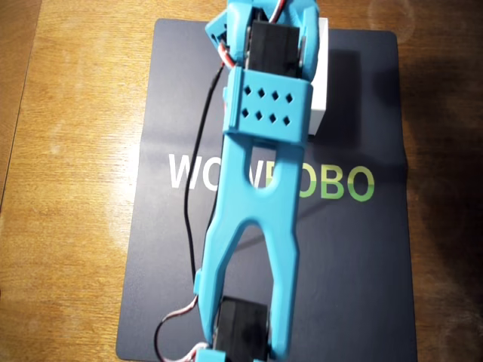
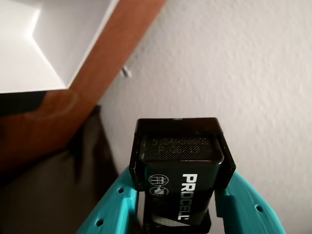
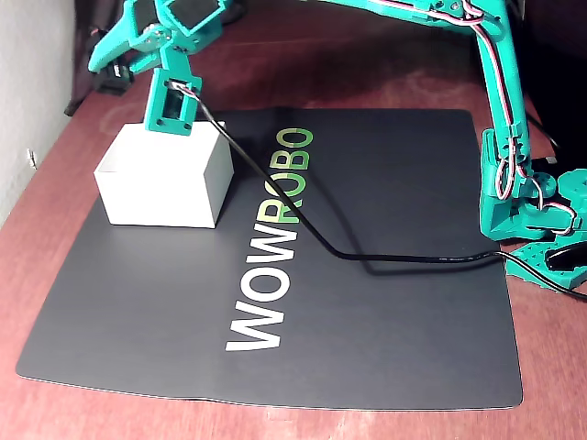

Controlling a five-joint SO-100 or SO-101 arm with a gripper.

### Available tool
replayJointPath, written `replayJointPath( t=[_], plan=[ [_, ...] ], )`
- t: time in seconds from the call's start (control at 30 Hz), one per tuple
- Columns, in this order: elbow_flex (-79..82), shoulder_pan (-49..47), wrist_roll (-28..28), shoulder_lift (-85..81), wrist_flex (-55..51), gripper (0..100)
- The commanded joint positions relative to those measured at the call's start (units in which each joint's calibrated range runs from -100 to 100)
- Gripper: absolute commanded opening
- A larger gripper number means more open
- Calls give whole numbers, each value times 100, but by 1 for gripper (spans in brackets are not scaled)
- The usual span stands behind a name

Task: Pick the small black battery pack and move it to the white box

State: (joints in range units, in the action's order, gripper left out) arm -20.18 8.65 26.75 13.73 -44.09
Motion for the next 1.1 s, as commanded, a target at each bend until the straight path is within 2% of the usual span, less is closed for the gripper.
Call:
replayJointPath(
  t=[0.0,0.23,0.33,0.57,0.77,1.07],
  plan=[
    [-354,114,642,96,158,9],
    [-317,396,2316,762,141,10],
    [-336,478,2734,990,150,10],
    [-317,466,2772,1341,123,10],
    [-317,513,2761,1341,-700,10],
    [-317,513,2756,1315,-1086,10]
  ],
)
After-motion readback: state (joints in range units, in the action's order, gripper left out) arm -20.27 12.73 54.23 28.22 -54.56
